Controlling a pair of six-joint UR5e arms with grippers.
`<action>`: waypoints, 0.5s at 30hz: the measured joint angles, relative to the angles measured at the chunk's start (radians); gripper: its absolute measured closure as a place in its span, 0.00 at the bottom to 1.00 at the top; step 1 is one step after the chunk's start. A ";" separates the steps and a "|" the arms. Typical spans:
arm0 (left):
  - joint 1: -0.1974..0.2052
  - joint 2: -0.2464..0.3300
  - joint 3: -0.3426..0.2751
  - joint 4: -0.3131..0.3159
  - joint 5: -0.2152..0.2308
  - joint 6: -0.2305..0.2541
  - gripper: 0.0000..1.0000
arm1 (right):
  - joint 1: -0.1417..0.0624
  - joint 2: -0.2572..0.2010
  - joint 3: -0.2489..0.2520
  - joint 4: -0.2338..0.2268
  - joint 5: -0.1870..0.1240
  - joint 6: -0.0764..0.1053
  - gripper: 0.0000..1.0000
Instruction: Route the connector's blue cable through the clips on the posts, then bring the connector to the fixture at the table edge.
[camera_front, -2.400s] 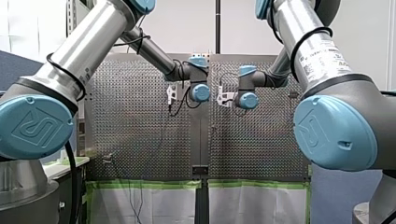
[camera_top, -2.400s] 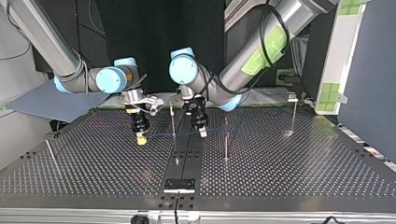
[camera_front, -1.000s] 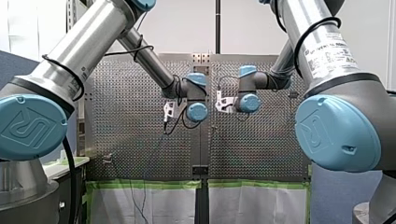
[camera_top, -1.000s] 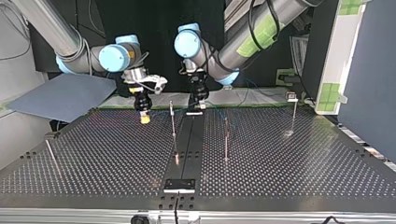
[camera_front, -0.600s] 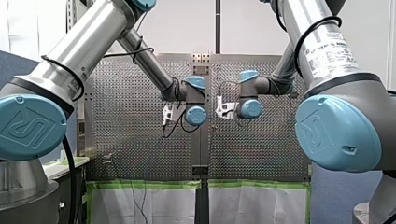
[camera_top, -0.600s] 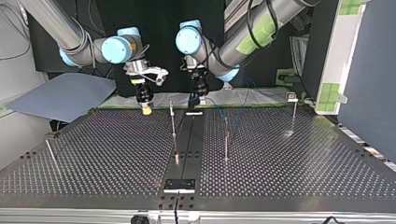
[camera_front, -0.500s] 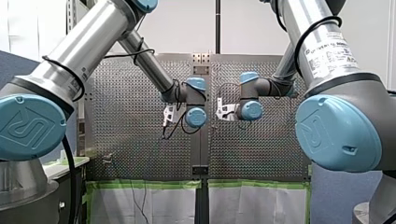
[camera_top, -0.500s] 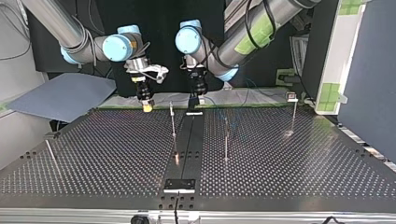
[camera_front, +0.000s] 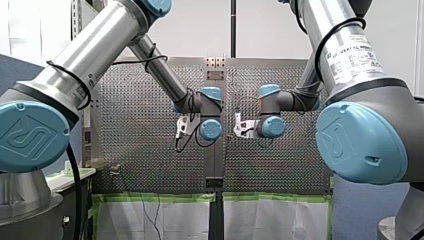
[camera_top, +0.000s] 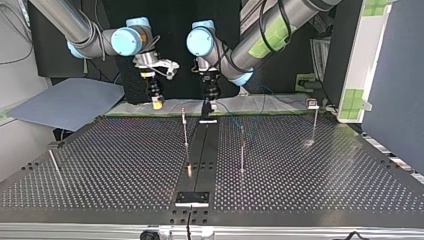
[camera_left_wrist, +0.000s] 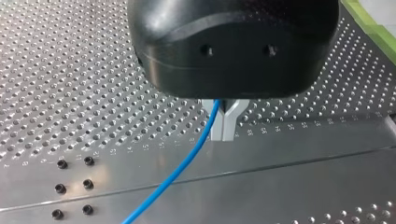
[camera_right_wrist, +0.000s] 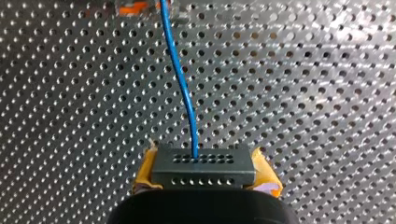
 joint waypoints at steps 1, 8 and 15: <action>-0.001 0.000 0.000 0.000 0.001 0.000 0.98 | -0.001 0.000 0.002 -0.001 0.005 0.000 1.00; -0.012 -0.002 0.000 -0.002 0.001 0.003 0.98 | -0.019 0.001 0.020 -0.019 0.028 0.001 1.00; -0.024 -0.047 0.000 0.014 0.000 0.000 0.98 | -0.042 0.005 0.027 -0.065 0.031 0.000 1.00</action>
